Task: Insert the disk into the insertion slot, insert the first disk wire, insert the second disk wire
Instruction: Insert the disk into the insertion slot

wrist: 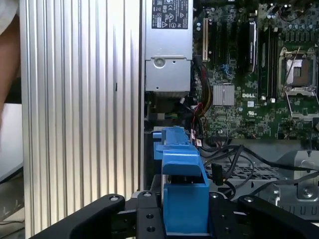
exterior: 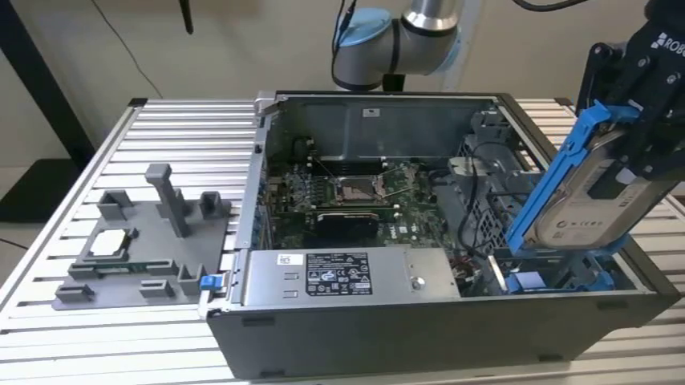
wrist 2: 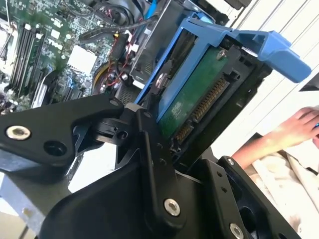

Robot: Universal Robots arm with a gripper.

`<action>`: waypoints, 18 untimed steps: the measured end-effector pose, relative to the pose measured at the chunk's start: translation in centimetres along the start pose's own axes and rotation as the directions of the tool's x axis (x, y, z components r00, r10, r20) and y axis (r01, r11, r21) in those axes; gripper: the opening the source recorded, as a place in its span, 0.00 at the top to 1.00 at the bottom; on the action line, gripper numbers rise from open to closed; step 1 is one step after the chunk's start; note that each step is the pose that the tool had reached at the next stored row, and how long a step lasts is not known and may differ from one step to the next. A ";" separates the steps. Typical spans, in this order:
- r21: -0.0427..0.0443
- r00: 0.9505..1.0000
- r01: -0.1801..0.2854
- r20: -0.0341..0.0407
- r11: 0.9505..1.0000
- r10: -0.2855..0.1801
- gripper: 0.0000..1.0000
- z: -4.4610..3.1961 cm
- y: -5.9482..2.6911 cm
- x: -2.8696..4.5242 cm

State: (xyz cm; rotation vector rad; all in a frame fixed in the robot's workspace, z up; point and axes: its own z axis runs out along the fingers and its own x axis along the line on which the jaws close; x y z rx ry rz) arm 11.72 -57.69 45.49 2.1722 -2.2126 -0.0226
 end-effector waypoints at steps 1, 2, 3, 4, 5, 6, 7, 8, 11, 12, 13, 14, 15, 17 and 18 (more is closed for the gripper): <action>0.000 1.000 0.000 0.000 1.000 0.000 1.00 0.18 -0.12 -0.01; 0.000 1.000 0.000 0.000 1.000 0.000 1.00 0.42 -0.28 -0.01; 0.000 1.000 0.000 0.000 1.000 0.000 1.00 0.60 -0.37 -0.02; 0.000 1.000 0.000 0.000 1.000 0.000 1.00 0.78 -0.42 -0.02; 0.000 1.000 0.000 0.000 1.000 0.000 1.00 0.95 -0.43 -0.03; 0.000 1.000 0.000 0.000 1.000 0.000 1.00 1.04 -0.44 -0.03; 0.000 1.000 0.000 0.000 1.000 0.000 1.00 1.07 -0.44 -0.03; 0.000 1.000 0.000 0.000 1.000 0.000 1.00 1.07 -0.45 -0.03; 0.000 1.000 0.000 0.000 1.000 0.000 1.00 1.08 -0.45 -0.03; 0.000 1.000 0.000 0.000 1.000 0.000 1.00 1.16 -0.45 -0.03; 0.000 1.000 0.000 0.000 1.000 0.000 1.00 1.23 -0.46 -0.03; 0.000 1.000 0.000 0.000 1.000 0.000 1.00 1.32 -0.46 -0.03; 0.000 1.000 0.000 0.000 1.000 0.000 1.00 1.44 -0.47 -0.03; 0.000 1.000 0.000 0.000 1.000 0.000 1.00 1.67 -0.48 -0.04; 0.000 1.000 0.000 0.001 1.000 0.000 1.00 1.82 -0.48 -0.04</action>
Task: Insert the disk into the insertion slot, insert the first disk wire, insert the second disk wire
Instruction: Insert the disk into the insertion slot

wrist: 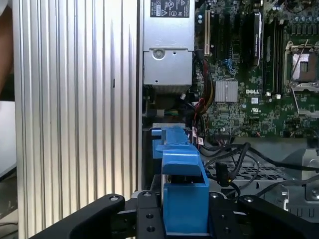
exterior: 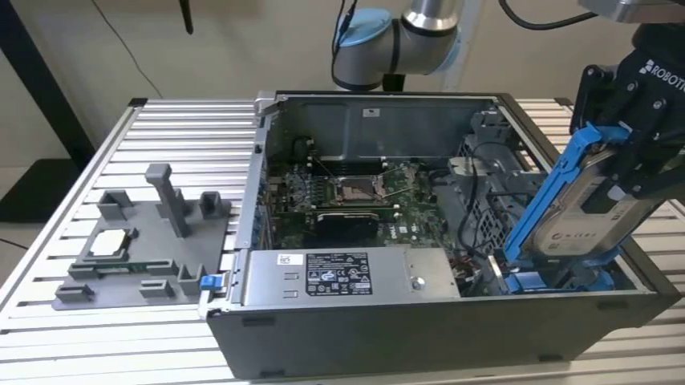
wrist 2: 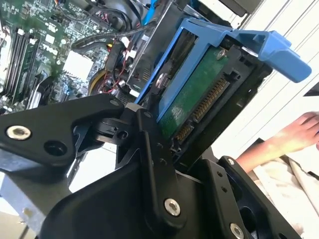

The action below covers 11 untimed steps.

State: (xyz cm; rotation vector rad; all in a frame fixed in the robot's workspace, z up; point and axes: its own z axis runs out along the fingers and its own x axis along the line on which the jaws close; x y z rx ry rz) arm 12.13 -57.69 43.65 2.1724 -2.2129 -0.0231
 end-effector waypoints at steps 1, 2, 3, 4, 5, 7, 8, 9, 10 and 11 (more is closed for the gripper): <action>0.000 1.000 0.000 0.000 1.000 0.000 1.00 0.14 -0.01 0.00; 0.000 1.000 0.000 0.001 1.000 0.000 1.00 0.28 -0.01 0.00; 0.000 1.000 0.000 0.003 1.000 0.000 1.00 0.41 -0.02 -0.01; 0.000 1.000 0.000 0.005 1.000 0.000 1.00 0.51 -0.03 -0.01; 0.000 1.000 0.000 0.007 1.000 0.000 1.00 0.64 -0.05 -0.01; 0.000 1.000 0.001 0.012 1.000 -0.001 1.00 0.97 -0.14 -0.02; 0.000 1.000 0.001 0.014 1.000 -0.001 1.00 1.10 -0.19 -0.03; 0.000 1.000 0.001 0.016 1.000 -0.001 1.00 1.22 -0.24 -0.03; 0.000 1.000 0.001 0.018 1.000 -0.001 1.00 1.32 -0.31 -0.03; 0.000 1.000 0.001 0.020 1.000 -0.001 1.00 1.42 -0.38 -0.03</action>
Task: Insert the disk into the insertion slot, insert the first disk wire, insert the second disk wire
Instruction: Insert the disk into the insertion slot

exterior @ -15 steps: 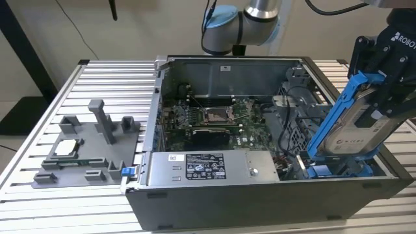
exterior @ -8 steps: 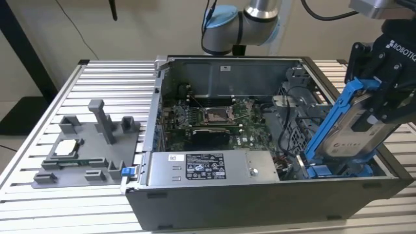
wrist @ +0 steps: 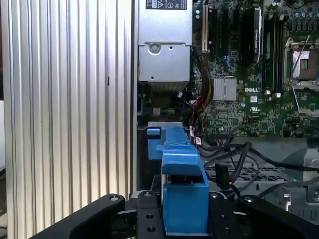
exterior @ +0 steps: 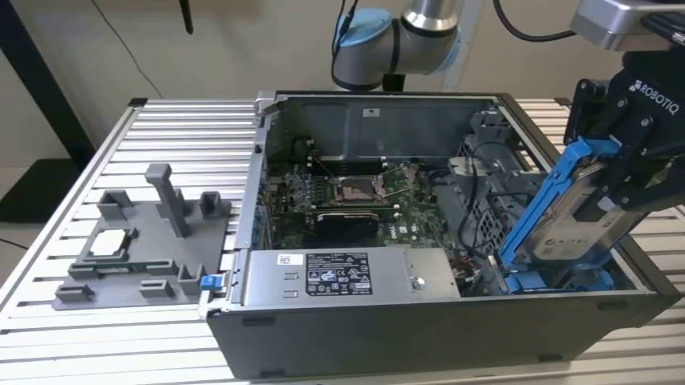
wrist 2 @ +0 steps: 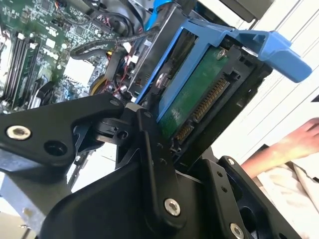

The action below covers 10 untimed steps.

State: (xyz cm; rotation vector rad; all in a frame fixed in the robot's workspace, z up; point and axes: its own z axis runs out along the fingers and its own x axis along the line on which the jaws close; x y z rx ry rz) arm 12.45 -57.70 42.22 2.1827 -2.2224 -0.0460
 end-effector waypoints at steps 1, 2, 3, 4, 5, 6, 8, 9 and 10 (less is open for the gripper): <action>0.000 1.000 0.000 0.003 1.000 0.000 1.00 0.09 -0.07 0.00; 0.000 1.000 0.000 0.006 1.000 0.000 1.00 0.20 -0.13 0.00; 0.000 1.000 0.000 0.009 1.000 0.000 1.00 0.31 -0.19 -0.01; 0.000 1.000 0.000 0.013 1.000 0.000 1.00 0.45 -0.22 -0.01; 0.000 1.000 0.000 0.015 1.000 0.000 1.00 0.57 -0.25 -0.01; 0.000 1.000 0.001 0.018 1.000 -0.001 1.00 0.68 -0.28 -0.01; 0.000 1.000 0.001 0.024 1.000 -0.001 1.00 0.94 -0.33 -0.01; 0.000 1.000 0.001 0.027 1.000 -0.001 1.00 1.05 -0.35 -0.01; -0.001 1.000 0.001 0.029 1.000 -0.001 1.00 1.14 -0.38 -0.01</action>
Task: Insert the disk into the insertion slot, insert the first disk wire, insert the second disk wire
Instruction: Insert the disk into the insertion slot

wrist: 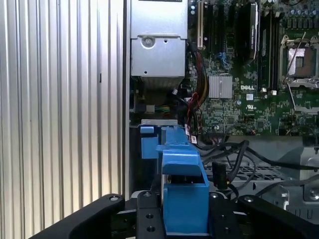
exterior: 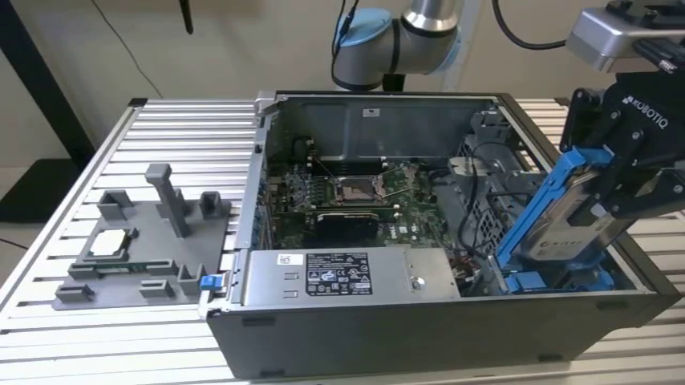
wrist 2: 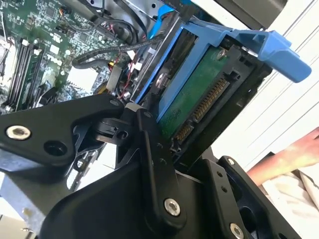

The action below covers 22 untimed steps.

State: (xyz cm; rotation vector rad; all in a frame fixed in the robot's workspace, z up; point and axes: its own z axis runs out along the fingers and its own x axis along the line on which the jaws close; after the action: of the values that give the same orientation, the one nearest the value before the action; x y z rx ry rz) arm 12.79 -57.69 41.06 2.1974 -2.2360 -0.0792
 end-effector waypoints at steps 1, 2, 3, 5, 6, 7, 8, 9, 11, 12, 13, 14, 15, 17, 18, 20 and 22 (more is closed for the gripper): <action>0.000 1.000 0.000 0.002 1.000 0.000 1.00 0.09 -0.02 0.00; 0.000 1.000 0.000 0.004 1.000 0.000 1.00 0.19 -0.03 0.01; 0.000 1.000 0.000 0.006 1.000 0.000 1.00 0.27 -0.05 0.01; 0.000 1.000 0.000 0.008 1.000 0.000 1.00 0.48 -0.11 0.02; 0.000 1.000 0.000 0.008 1.000 0.000 1.00 0.60 -0.28 0.03; 0.000 1.000 0.000 0.008 1.000 0.000 1.00 0.66 -0.33 0.04; 0.000 1.000 0.000 0.008 1.000 0.000 1.00 0.96 -0.35 0.05; 0.000 1.000 0.000 0.008 1.000 0.000 1.00 1.14 -0.36 0.06; 0.000 1.000 0.000 0.008 1.000 0.000 1.00 1.51 -0.38 0.07; 0.000 1.000 0.000 0.008 1.000 0.000 1.00 1.69 -0.38 0.08; 0.000 1.000 0.000 0.008 1.000 0.000 1.00 1.88 -0.39 0.08; 0.000 1.000 0.000 0.008 1.000 0.000 1.00 2.05 -0.40 0.09; 0.000 1.000 0.000 0.008 1.000 0.000 1.00 2.24 -0.40 0.09; 0.000 1.000 0.000 0.008 1.000 0.000 1.00 2.51 -0.41 0.10; 0.000 1.000 0.000 0.008 1.000 0.000 1.00 2.62 -0.41 0.10; 0.000 1.000 0.000 0.008 1.000 0.000 1.00 2.78 -0.42 0.11; 0.000 1.000 0.000 0.008 1.000 0.000 1.00 2.78 -0.42 0.11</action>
State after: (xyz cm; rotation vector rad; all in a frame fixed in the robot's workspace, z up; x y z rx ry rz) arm 13.09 -57.72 38.26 2.2013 -2.2398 -0.0884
